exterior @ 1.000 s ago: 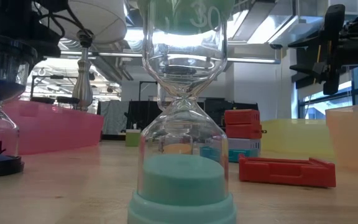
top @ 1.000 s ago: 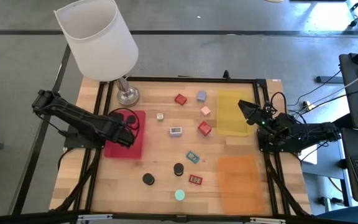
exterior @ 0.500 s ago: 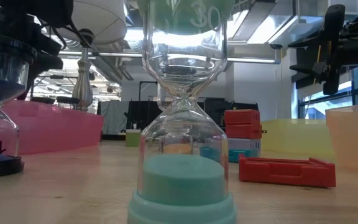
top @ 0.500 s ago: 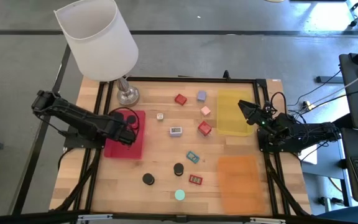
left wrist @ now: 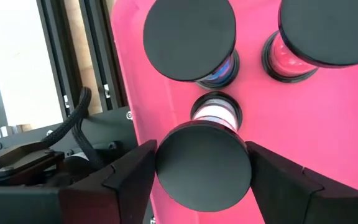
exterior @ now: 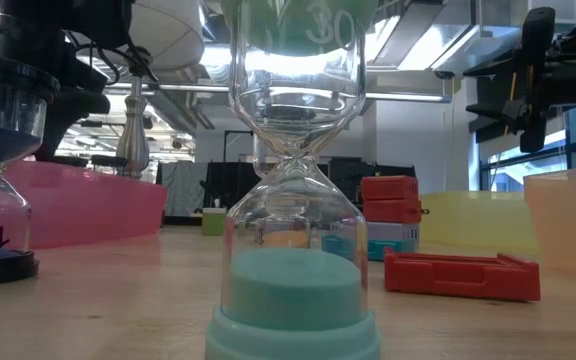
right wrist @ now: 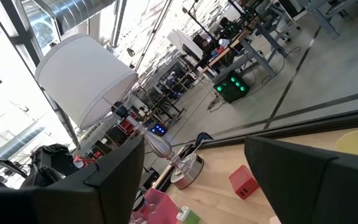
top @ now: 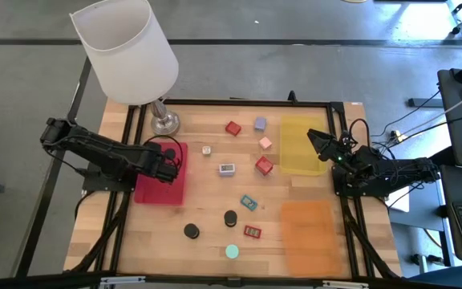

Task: Pick & Place Office items
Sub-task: Put the white hourglass timer into the red bin, then put the blue hourglass timer into the red bin

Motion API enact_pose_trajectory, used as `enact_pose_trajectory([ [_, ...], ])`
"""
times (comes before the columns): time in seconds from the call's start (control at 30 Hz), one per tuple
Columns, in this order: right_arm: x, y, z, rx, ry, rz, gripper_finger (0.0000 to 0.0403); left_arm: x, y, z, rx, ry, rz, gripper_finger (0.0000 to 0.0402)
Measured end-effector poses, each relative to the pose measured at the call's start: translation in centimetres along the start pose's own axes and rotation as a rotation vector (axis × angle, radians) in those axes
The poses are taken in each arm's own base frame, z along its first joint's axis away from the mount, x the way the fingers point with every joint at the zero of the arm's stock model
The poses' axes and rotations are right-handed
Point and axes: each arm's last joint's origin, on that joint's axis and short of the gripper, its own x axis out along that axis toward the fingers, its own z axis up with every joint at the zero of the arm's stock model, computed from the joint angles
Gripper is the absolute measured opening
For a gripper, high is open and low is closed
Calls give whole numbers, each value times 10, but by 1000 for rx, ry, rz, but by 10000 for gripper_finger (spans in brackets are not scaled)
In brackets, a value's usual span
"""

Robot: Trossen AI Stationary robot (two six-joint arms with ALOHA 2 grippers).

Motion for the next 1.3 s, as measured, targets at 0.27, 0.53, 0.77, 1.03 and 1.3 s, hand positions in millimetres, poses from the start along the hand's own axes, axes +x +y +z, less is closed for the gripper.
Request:
enact_pose_trajectory([
  [0.27, 0, 0, 0, 0, 0, 0, 281, 0, 0, 0, -15, -15, 2, 258],
  [0.53, 0, 0, 0, 0, 0, 0, 281, -22, 2, 7, -32, -35, -1, 267],
  [0.77, 0, 0, 0, 0, 0, 0, 281, -71, 5, 23, -35, -69, -108, 267],
  [1.03, 0, 0, 0, 0, 0, 0, 281, -94, -7, 35, -119, -241, -303, 267],
  [1.3, 0, 0, 0, -1, 1, -1, 281, -101, -49, 32, 95, -368, -504, 267],
])
